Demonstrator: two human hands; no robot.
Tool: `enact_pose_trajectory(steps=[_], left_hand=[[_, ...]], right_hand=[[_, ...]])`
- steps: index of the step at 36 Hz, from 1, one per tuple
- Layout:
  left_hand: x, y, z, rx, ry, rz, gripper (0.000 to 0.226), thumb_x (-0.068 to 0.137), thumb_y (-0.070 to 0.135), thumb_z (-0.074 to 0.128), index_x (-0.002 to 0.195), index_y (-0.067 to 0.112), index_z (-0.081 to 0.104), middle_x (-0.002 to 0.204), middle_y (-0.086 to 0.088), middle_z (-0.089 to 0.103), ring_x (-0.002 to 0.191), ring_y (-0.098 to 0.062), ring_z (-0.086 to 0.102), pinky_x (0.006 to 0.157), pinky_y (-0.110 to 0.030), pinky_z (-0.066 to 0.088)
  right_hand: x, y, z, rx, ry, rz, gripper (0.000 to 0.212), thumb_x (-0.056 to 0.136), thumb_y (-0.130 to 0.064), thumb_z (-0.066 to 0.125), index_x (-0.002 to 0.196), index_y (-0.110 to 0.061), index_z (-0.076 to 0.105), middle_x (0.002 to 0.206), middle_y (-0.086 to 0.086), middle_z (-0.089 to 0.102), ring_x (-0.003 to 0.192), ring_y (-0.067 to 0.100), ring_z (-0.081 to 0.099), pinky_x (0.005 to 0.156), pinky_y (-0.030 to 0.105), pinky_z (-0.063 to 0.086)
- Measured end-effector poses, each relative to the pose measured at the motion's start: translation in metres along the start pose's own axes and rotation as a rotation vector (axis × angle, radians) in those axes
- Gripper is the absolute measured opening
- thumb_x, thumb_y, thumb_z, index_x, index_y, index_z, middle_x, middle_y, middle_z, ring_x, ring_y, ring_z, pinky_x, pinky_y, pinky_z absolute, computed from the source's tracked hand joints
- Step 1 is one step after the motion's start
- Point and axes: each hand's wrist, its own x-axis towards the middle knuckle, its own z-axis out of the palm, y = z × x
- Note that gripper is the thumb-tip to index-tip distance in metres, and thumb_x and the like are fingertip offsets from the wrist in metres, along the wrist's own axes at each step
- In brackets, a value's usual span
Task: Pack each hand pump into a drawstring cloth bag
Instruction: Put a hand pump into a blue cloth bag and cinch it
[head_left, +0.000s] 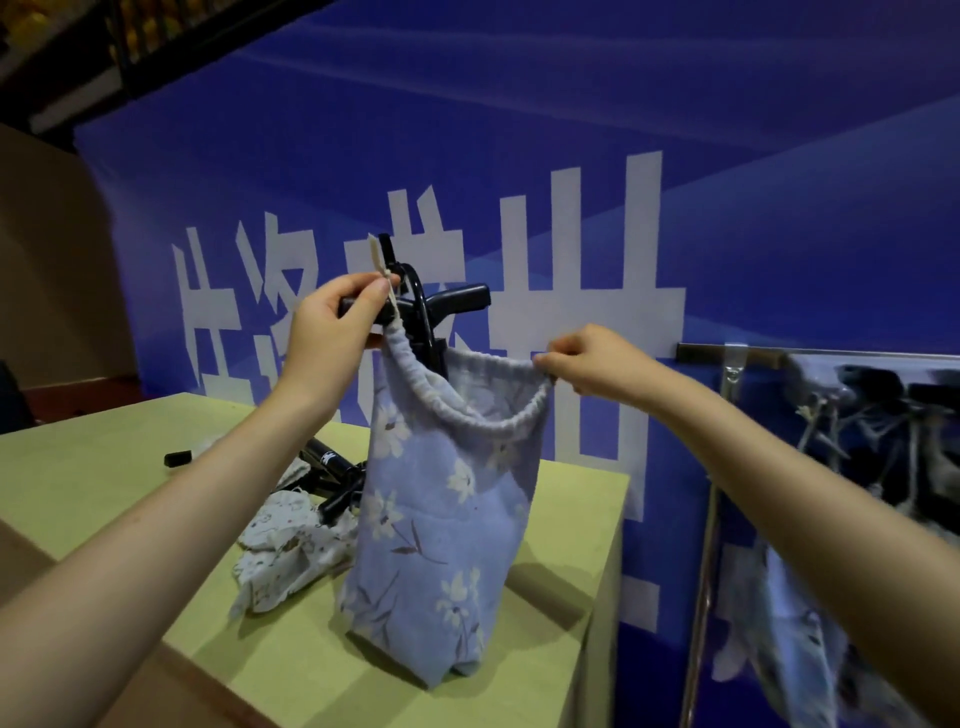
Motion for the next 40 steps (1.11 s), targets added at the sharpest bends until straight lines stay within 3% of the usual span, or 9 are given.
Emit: enact_pose_trajectory(steps=[5,11,14,18,22,28,32,35,40], left_hand=[[-0.002,0.002,0.002,-0.003,-0.01,-0.008,0.025,0.099,0.021,0.051,0.117,0.013,0.067,0.097,0.003,0.069,0.088,-0.008,0.067,0.069,-0.019,0.056],[-0.008,0.003,0.008,0.016,-0.028,0.003,0.02,0.098,0.02,0.052,0.111,0.019,0.067,0.091,0.004,0.068,0.074,-0.004,0.064,0.061,-0.018,0.053],[-0.013,0.003,0.011,0.095,-0.034,0.072,0.019,0.099,0.018,0.05,0.111,0.02,0.065,0.089,-0.003,0.062,0.062,-0.001,0.054,0.054,-0.015,0.046],[-0.01,0.005,0.01,0.171,-0.038,0.159,0.023,0.099,0.016,0.052,0.115,0.012,0.067,0.087,0.005,0.056,0.065,-0.002,0.054,0.059,-0.019,0.044],[-0.002,0.013,0.005,0.178,-0.034,0.219,0.02,0.098,0.015,0.054,0.108,0.014,0.071,0.082,0.001,0.057,0.061,-0.009,0.049,0.055,-0.031,0.043],[-0.002,0.024,0.005,0.302,-0.055,0.41,0.018,0.097,0.012,0.055,0.103,0.011,0.072,0.085,0.005,0.061,0.066,-0.001,0.055,0.058,-0.015,0.044],[-0.006,0.03,0.004,0.372,-0.042,0.516,0.016,0.095,0.008,0.057,0.093,0.006,0.073,0.08,-0.001,0.058,0.072,-0.004,0.055,0.062,-0.011,0.04],[-0.005,0.034,0.004,0.435,-0.039,0.555,0.023,0.092,0.012,0.055,0.08,0.001,0.071,0.073,-0.003,0.053,0.069,-0.009,0.05,0.06,-0.011,0.035],[0.0,0.038,0.001,0.498,-0.086,0.581,0.024,0.092,0.014,0.056,0.08,0.001,0.072,0.073,-0.002,0.054,0.067,-0.013,0.049,0.058,-0.016,0.037]], right_hand=[[0.008,-0.022,-0.018,0.301,-0.007,0.07,0.024,0.095,-0.024,0.059,0.076,-0.011,0.064,0.066,0.004,0.059,0.06,0.01,0.054,0.057,0.02,0.043],[0.02,-0.035,-0.016,1.069,-0.225,0.369,0.025,0.093,-0.015,0.056,0.069,-0.011,0.062,0.069,0.001,0.053,0.063,0.011,0.049,0.066,0.021,0.039],[0.022,-0.042,-0.015,1.159,-0.252,0.373,0.028,0.094,-0.018,0.051,0.068,-0.012,0.058,0.066,0.0,0.053,0.063,0.011,0.046,0.075,0.024,0.036],[0.025,-0.053,-0.022,1.263,-0.168,0.312,0.026,0.098,-0.008,0.043,0.073,-0.011,0.051,0.051,-0.004,0.046,0.047,0.004,0.041,0.057,0.016,0.035],[0.027,-0.06,-0.031,1.045,-0.057,0.22,0.016,0.094,-0.008,0.051,0.079,-0.008,0.058,0.056,-0.003,0.049,0.048,0.006,0.041,0.044,0.013,0.035],[0.022,-0.075,-0.036,0.647,0.184,0.093,0.016,0.091,-0.007,0.054,0.078,-0.008,0.061,0.066,0.003,0.054,0.056,0.009,0.05,0.06,0.021,0.044],[0.022,-0.078,-0.039,0.623,0.275,0.022,0.021,0.091,-0.007,0.056,0.07,-0.008,0.059,0.065,0.005,0.047,0.062,0.015,0.045,0.061,0.024,0.042],[0.024,-0.08,-0.041,0.674,0.249,0.061,0.017,0.088,-0.012,0.062,0.072,-0.009,0.06,0.063,0.004,0.046,0.058,0.013,0.041,0.059,0.025,0.038],[0.024,-0.078,-0.049,0.678,0.064,0.136,0.021,0.083,-0.029,0.073,0.086,-0.011,0.063,0.058,-0.002,0.046,0.045,0.006,0.032,0.05,0.022,0.029]])
